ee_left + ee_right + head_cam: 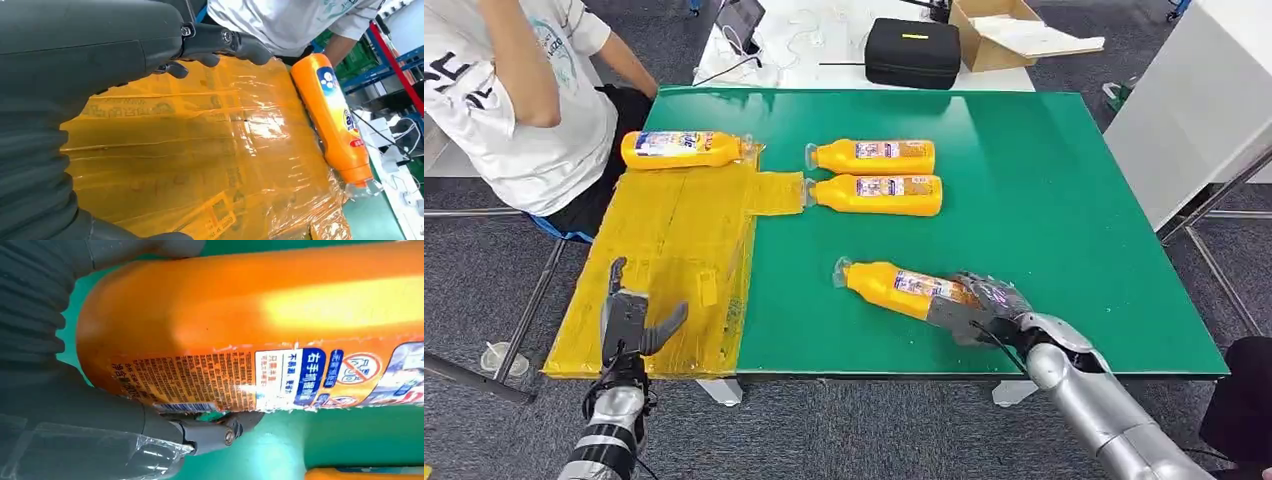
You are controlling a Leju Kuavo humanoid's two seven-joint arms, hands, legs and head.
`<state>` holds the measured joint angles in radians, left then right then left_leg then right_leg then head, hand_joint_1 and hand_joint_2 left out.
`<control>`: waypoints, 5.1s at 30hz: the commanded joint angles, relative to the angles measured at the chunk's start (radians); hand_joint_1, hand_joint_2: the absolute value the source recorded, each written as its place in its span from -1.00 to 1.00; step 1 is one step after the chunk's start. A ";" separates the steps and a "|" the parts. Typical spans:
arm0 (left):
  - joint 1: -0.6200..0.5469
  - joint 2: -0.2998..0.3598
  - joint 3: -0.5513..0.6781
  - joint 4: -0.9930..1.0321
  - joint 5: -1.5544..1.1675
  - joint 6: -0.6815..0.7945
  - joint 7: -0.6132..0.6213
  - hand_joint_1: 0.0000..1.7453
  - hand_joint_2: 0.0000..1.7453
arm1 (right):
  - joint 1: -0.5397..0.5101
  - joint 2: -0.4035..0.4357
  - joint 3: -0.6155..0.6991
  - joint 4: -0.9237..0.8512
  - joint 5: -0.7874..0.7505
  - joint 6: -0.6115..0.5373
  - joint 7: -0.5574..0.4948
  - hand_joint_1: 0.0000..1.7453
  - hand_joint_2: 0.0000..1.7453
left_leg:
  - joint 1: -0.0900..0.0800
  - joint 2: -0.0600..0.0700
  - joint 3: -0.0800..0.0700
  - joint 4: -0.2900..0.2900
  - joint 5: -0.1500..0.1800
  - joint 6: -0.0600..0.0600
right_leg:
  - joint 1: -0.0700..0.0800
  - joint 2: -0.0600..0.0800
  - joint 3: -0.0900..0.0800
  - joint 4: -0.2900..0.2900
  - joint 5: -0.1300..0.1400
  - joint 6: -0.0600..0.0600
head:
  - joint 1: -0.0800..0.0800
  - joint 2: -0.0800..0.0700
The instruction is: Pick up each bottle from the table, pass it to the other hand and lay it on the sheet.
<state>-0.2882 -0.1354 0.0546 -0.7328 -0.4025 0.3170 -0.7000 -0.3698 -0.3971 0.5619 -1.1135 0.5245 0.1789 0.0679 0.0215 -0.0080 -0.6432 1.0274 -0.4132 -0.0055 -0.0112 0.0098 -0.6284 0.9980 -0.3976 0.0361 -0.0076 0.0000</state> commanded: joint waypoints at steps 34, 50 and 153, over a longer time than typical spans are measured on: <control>0.115 -0.025 -0.181 -0.419 0.483 -0.650 0.197 -1.00 1.00 | 0.335 0.546 -0.502 -0.308 0.034 -0.810 -0.612 1.00 1.00 | -0.001 -0.001 -0.001 -0.001 -0.002 0.002 | -0.001 -0.001 0.000 0.000 -0.002 -0.001 | 0.000 0.000; 0.121 0.004 -0.241 -0.435 0.560 -0.755 0.197 -1.00 1.00 | 0.334 0.566 -0.468 -0.208 0.048 -0.752 -0.645 1.00 1.00 | 0.000 -0.001 -0.002 -0.001 -0.001 0.001 | 0.000 -0.001 -0.001 -0.001 -0.001 -0.001 | 0.000 0.000; -0.380 0.085 -0.300 0.145 -0.514 0.225 0.245 1.00 1.00 | 0.232 0.627 -0.039 -0.327 -0.063 -0.877 -0.728 -1.00 -1.00 | 0.000 -0.002 0.001 -0.002 -0.001 0.001 | 0.000 -0.003 0.002 0.000 -0.002 -0.001 | 0.000 0.000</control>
<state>-0.5020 -0.1255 -0.0942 -0.9037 -0.6707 0.5150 -0.5772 -0.0982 0.2739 0.4646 -1.4465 0.4719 -0.6958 -0.6458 0.0219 -0.0093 -0.6475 1.0270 -0.4123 -0.0056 -0.0111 0.0089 -0.6322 0.9985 -0.3977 0.0361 -0.0072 0.0000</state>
